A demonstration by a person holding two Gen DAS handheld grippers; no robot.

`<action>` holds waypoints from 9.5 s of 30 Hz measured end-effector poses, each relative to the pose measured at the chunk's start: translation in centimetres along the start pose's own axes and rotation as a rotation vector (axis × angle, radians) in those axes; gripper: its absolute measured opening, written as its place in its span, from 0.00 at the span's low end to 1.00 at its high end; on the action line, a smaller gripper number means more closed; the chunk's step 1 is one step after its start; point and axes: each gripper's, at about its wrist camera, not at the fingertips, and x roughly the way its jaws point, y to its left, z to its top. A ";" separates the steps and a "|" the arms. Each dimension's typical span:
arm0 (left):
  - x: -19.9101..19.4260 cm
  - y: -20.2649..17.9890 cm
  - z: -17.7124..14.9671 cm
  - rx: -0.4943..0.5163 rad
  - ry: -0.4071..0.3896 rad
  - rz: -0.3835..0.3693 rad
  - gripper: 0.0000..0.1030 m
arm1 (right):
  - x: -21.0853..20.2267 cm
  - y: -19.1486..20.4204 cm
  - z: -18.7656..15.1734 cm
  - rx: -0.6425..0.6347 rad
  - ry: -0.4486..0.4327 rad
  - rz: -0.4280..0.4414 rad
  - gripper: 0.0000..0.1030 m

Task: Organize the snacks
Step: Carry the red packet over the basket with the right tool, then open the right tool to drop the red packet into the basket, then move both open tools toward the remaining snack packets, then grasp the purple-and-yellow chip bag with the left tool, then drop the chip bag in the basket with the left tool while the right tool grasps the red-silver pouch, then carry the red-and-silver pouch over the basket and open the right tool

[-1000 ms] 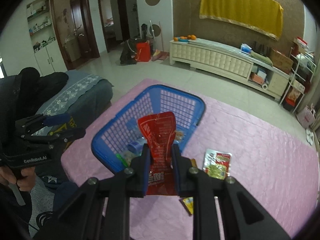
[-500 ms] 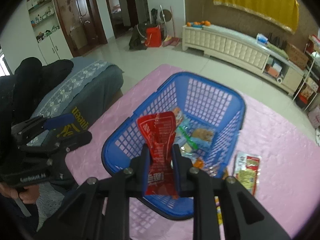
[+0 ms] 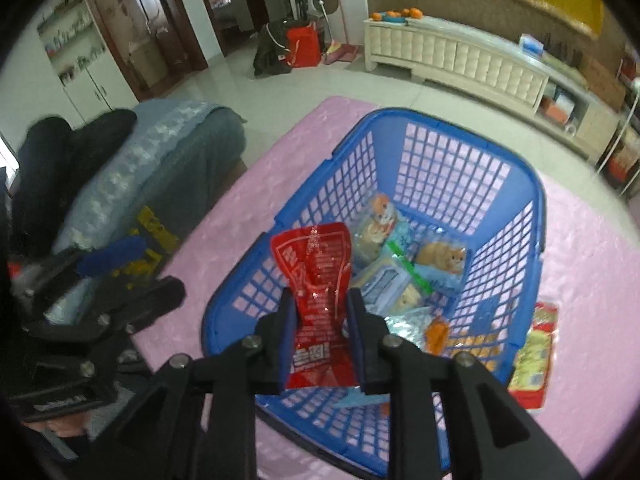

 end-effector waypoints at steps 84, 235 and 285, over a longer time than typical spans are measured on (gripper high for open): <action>13.0 -26.9 -9.2 0.384 0.213 -0.076 0.77 | -6.2 -25.4 -21.8 0.277 -0.123 -0.215 0.83; 12.5 -14.7 2.3 0.148 0.142 0.028 0.61 | 6.7 -23.9 -8.7 -0.004 0.063 -0.098 0.33; 0.2 -6.7 2.6 0.159 -0.050 0.021 0.61 | -7.0 -8.4 -0.1 -0.051 -0.181 0.007 0.31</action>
